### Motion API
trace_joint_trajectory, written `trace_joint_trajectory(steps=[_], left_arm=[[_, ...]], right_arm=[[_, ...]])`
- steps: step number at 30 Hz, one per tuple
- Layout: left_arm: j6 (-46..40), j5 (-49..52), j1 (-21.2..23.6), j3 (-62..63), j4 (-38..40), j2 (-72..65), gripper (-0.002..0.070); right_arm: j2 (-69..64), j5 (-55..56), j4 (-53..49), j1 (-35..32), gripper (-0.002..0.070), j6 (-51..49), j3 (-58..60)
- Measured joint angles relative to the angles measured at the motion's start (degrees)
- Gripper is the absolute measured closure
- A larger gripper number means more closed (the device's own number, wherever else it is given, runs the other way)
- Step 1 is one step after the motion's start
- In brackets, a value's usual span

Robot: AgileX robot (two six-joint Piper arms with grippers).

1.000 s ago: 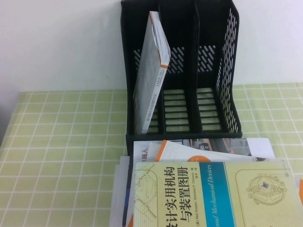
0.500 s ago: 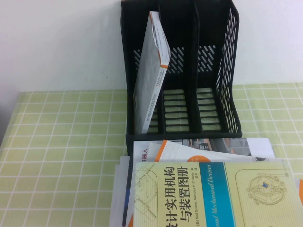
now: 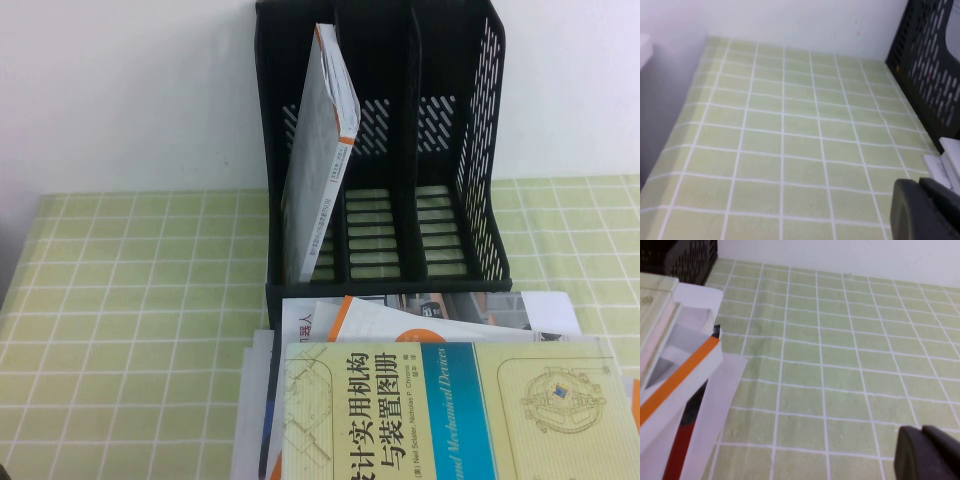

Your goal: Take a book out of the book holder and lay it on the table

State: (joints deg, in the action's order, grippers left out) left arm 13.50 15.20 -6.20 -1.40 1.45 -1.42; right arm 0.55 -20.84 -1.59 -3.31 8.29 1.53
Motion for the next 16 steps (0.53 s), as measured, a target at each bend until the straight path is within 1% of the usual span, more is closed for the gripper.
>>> trace_joint_trajectory(steps=[2,4,16], left_arm=[[-0.40,3.30,0.57,0.00,0.00,1.79,0.0677],[-1.35,4.42,0.99,0.11,-0.11,1.91,0.0677],[-2.60,4.77,2.12,0.11,-0.11,2.04,0.0677]], right_arm=[[0.00,0.00,0.00,0.00,0.0678,0.00,0.00],[0.00,0.00,0.00,0.00,0.0678,0.00,0.00],[0.00,0.00,0.00,0.00,0.0678,0.02,0.00]])
